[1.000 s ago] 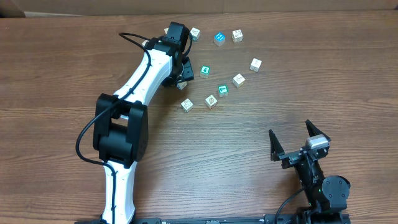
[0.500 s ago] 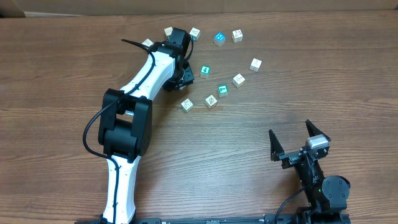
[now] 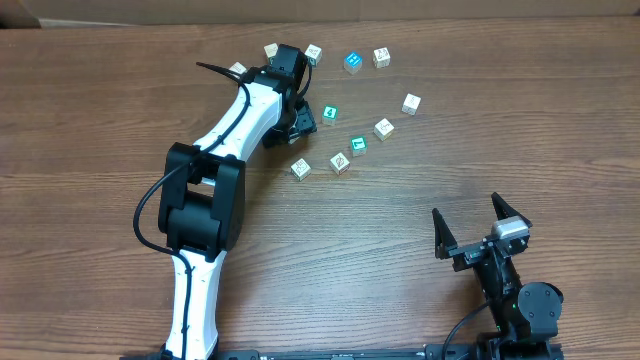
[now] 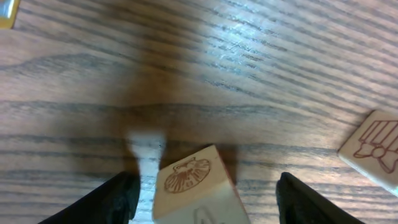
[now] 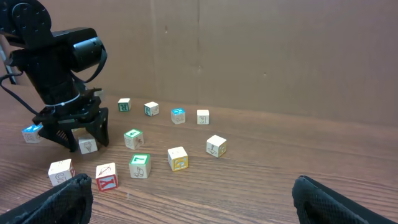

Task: Form a horizontal line
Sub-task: 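Close the left gripper on the white I block and lift it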

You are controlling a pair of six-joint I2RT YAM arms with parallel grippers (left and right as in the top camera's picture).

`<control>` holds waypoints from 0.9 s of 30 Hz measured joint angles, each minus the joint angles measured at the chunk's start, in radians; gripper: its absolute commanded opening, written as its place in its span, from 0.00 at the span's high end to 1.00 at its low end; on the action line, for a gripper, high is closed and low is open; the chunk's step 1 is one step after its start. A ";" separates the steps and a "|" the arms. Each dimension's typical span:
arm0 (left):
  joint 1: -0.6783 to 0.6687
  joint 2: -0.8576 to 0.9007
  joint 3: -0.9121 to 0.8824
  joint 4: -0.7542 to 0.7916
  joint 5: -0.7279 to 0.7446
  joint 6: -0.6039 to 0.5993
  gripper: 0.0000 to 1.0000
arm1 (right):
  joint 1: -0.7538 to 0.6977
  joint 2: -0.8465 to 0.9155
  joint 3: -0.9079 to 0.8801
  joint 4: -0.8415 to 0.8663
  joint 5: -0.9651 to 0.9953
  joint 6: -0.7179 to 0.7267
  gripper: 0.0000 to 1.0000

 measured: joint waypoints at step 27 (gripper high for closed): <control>-0.020 0.000 0.009 -0.259 0.151 0.101 0.16 | 0.000 0.000 0.000 0.001 0.000 0.000 0.00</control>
